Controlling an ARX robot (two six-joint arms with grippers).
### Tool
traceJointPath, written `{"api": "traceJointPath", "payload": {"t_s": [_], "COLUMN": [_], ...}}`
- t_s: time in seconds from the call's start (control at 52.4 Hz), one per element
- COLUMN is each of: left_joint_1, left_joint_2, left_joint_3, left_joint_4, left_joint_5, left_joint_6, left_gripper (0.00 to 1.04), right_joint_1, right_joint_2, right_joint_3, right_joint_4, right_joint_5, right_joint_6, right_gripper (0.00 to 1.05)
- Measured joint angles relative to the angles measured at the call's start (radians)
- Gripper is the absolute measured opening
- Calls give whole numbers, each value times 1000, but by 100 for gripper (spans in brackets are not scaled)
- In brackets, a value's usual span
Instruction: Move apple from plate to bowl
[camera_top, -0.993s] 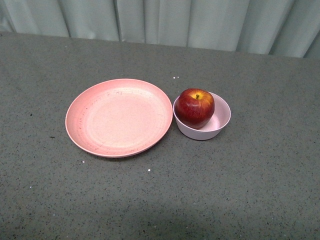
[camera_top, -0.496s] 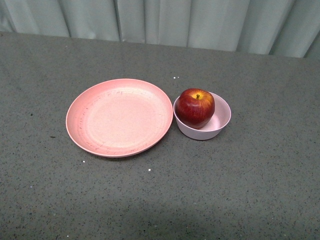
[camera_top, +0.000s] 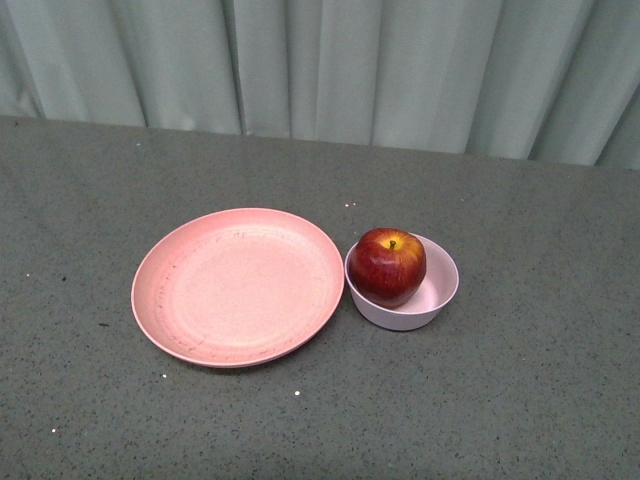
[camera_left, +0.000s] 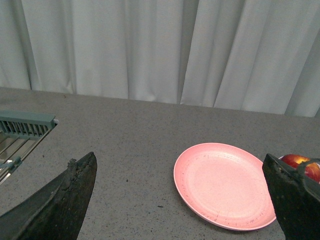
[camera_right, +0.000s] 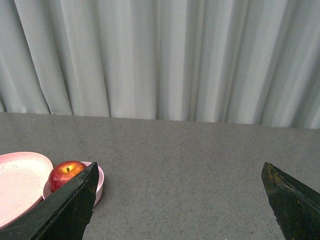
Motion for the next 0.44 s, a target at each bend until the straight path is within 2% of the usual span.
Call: {"api": "traceJointPath", "payload": {"t_s": [0.439], "left_joint_1": [0], "left_joint_2": [0], "left_joint_3": [0], "left_joint_4": [0], "left_joint_5": [0], "left_joint_6": [0], "left_gripper": [98], "right_joint_1": [0], "right_joint_2": [0], "right_joint_3": [0], "right_joint_4": [0], "right_joint_5": [0], "right_joint_6": [0], "right_gripper": [95]}}
